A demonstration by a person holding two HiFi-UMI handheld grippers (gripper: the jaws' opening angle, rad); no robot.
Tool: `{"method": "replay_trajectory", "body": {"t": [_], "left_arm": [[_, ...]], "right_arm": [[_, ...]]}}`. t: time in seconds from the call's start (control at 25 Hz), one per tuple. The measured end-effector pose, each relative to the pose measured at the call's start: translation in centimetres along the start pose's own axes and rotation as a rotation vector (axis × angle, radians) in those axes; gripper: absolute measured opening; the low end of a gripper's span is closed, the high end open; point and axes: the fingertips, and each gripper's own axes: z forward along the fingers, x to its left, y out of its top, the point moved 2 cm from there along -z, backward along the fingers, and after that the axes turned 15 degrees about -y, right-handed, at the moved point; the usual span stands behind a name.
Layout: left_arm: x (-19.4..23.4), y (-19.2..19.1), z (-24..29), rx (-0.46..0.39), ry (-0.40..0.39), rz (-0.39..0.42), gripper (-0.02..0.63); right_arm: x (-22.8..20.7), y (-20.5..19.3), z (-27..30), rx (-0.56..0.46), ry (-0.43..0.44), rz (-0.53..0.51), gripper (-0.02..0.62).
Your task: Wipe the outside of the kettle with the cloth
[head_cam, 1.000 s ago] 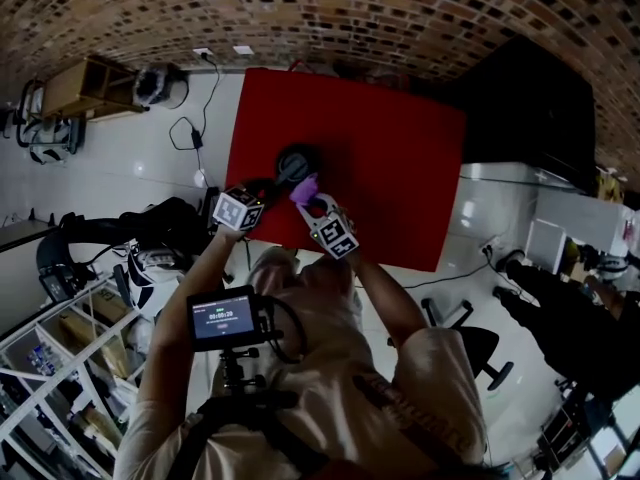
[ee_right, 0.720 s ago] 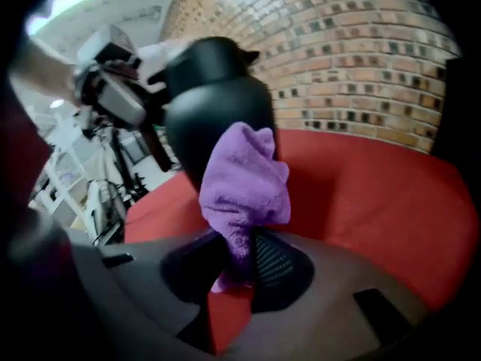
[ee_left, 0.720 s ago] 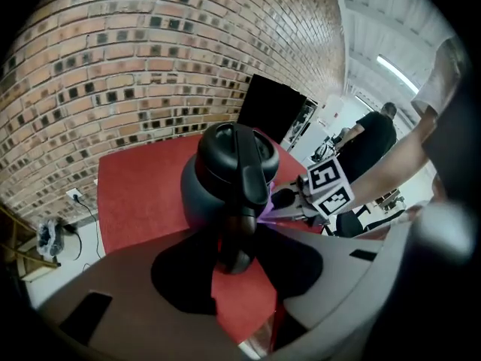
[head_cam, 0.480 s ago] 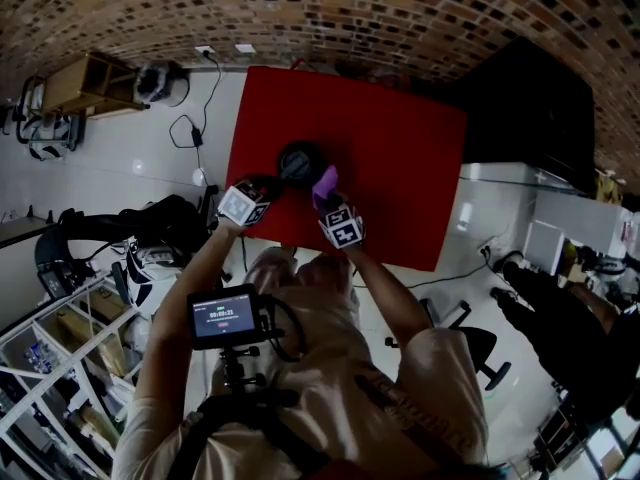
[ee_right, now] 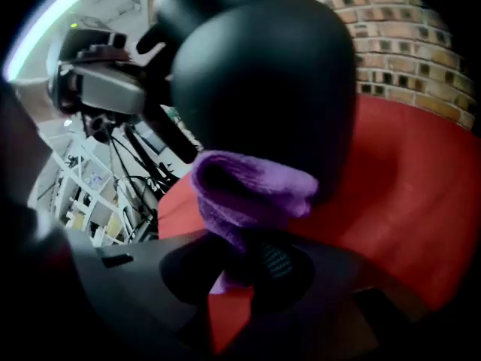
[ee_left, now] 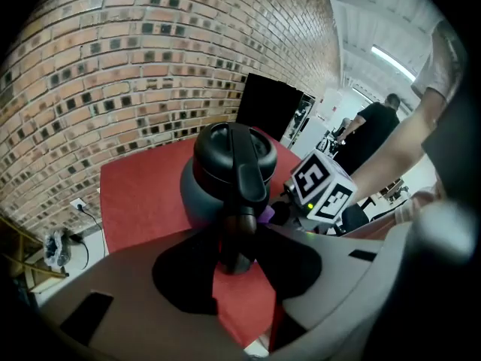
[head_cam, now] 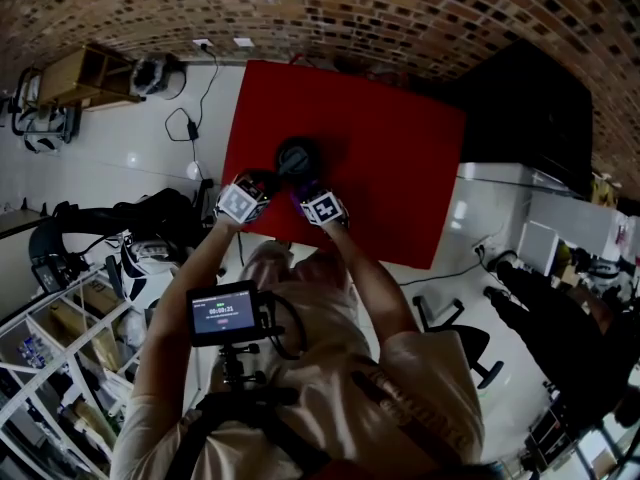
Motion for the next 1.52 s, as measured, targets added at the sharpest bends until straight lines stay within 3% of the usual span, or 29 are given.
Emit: {"method": "replay_trajectory", "body": {"t": [0.12,0.24,0.36,0.44,0.52,0.68,0.76,0.88,1.0,1.08,1.16,1.24,1.28,1.32,1.44,1.52], "left_arm": [[-0.1,0.0,0.3,0.023,0.005,0.042,0.120],[-0.5,-0.1,0.4,0.042,0.022,0.091,0.109],[-0.4,0.0,0.1,0.039,0.062,0.132,0.107],[-0.2,0.0,0.0,0.043,0.079,0.169,0.106],[-0.1,-0.3,0.0,0.064,0.088,0.189,0.106],[0.7,-1.0,-0.3,0.129,0.100,0.212,0.106],[0.9,-1.5,-0.4,0.161,0.105,0.225,0.106],[1.0,-1.8,-0.3,0.197,0.113,0.256,0.106],[1.1,-1.0,-0.3,0.213,0.129,0.328,0.106],[1.3,-0.1,-0.2,0.216,0.139,0.363,0.106],[1.4,0.6,-0.1,0.229,0.144,0.379,0.106],[1.4,0.7,-0.1,0.244,0.143,0.383,0.106],[1.4,0.7,0.0,0.244,0.141,0.385,0.106],[1.3,0.6,0.0,0.239,0.142,0.385,0.106],[1.4,0.5,0.0,0.232,0.157,0.383,0.106],[1.5,0.5,0.0,0.243,0.162,0.393,0.106]], "right_arm": [[-7.3,-1.9,-0.9,0.069,-0.131,0.114,0.095],[-15.2,0.8,-4.6,-0.089,-0.184,0.307,0.095],[-19.7,7.1,-9.6,-0.346,-0.073,0.399,0.095],[-19.4,11.7,-11.9,-0.449,0.057,0.355,0.095],[-17.3,15.2,-12.5,-0.466,0.185,0.266,0.095],[-11.1,17.8,-9.6,-0.313,0.392,0.076,0.095],[-9.8,16.5,-7.0,-0.226,0.430,0.079,0.094],[-11.0,12.1,-3.4,-0.095,0.348,0.117,0.092],[-12.2,8.0,-0.6,0.017,0.223,0.074,0.091],[-12.3,5.6,-0.1,0.126,0.167,-0.077,0.091],[-12.4,2.7,-0.7,0.277,0.138,-0.302,0.094],[-14.2,2.3,-2.2,0.330,0.068,-0.426,0.095],[-15.5,3.7,-3.1,0.288,0.034,-0.402,0.095],[-16.1,5.9,-4.3,0.208,0.055,-0.317,0.095],[-14.9,15.2,-8.5,-0.147,0.288,-0.036,0.095],[-13.0,19.1,-9.9,-0.241,0.400,-0.021,0.095]]}}
